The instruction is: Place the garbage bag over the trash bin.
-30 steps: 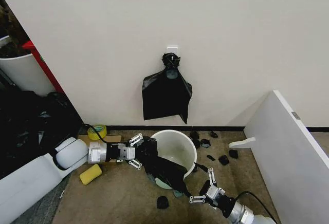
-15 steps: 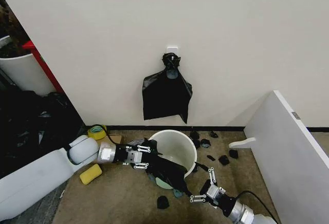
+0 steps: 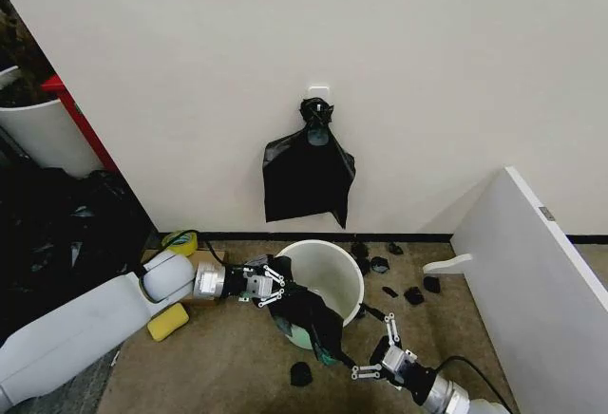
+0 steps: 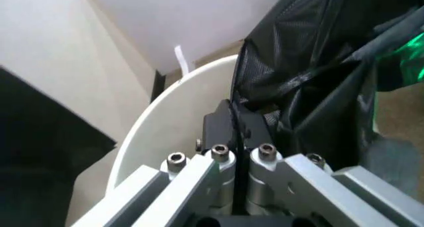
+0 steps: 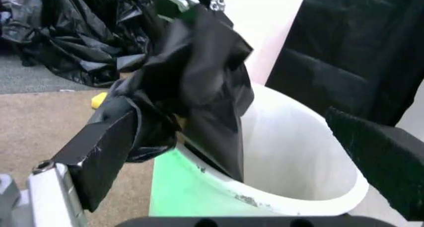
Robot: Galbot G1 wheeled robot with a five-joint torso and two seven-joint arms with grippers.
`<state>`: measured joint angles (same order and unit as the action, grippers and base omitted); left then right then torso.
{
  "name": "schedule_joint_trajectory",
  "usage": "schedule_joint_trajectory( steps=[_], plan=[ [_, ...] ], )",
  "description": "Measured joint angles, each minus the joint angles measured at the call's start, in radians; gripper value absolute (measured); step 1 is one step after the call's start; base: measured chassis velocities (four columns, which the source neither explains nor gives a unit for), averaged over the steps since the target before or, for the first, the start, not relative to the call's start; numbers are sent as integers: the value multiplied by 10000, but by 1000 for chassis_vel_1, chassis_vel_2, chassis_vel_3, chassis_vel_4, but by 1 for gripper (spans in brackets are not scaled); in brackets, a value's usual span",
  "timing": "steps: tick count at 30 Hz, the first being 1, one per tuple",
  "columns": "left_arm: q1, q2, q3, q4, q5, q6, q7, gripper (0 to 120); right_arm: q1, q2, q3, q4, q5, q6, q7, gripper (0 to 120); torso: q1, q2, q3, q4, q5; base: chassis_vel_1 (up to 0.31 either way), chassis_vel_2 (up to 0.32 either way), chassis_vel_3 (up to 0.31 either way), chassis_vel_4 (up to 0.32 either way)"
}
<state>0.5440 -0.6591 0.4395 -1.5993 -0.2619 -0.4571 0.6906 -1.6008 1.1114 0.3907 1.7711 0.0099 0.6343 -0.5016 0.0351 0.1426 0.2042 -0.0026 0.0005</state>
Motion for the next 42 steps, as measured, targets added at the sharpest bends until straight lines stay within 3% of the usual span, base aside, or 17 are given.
schedule_joint_trajectory(
  steps=[5, 17, 25, 30, 31, 32, 36, 40, 42],
  plan=[
    [-18, 38, -69, 78, -4, 30, -50, 0, -211, 16, 156, 85, 86, 418, -278, 100, 0, 0, 0, 0, 0, 0, 0, 0, 0],
    [339, 230, -274, -120, 67, 49, -182, 0, -781, -168, 636, 541, 1900, 787, -2133, 100, 0, 1, 0, 0, -2, 0, 0, 0, 0],
    [976, 943, -705, -1196, -111, 242, -160, 0, -915, -280, 580, 952, 2742, 148, -1719, 100, -1, 1, -1, 1, 1, 0, 0, 0, 0],
    [1740, 1328, -1609, -1817, -53, 245, -183, 16, -929, -393, 479, 1268, 3159, -251, -1339, 100, -1, 1, -1, -1, -1, 0, 0, 0, 0],
    [2404, 1564, -2503, -2167, -20, 245, -265, 30, -959, -474, 411, 1487, 3375, -583, -951, 100, 0, 2, -1, 0, -3, 0, 0, 0, 0],
    [2631, 1660, -2749, -2262, 44, 236, -307, 35, -960, -501, 340, 1575, 3382, -721, -595, 100, -1, 1, -1, 0, 2, 0, 0, 0, 0],
    [3222, 1800, -3361, -2508, 117, 170, -524, 46, -946, -574, 148, 1841, 3398, -1129, 474, 100, 0, 1, -1, -1, -2, 0, 0, 0, 0],
    [4199, 1859, -4347, -3160, -36, 154, -1602, 65, -772, -797, -23, 2351, 3572, -2405, 2181, 100, -1, 1, -1, -2, 1, 0, 0, 0, 0],
    [4394, 1828, -4514, -3331, -82, 181, -2130, 68, -651, -890, -57, 2454, 3655, -2807, 2645, 100, 0, 1, -1, 0, 3, 0, 0, 0, 0]
  ],
)
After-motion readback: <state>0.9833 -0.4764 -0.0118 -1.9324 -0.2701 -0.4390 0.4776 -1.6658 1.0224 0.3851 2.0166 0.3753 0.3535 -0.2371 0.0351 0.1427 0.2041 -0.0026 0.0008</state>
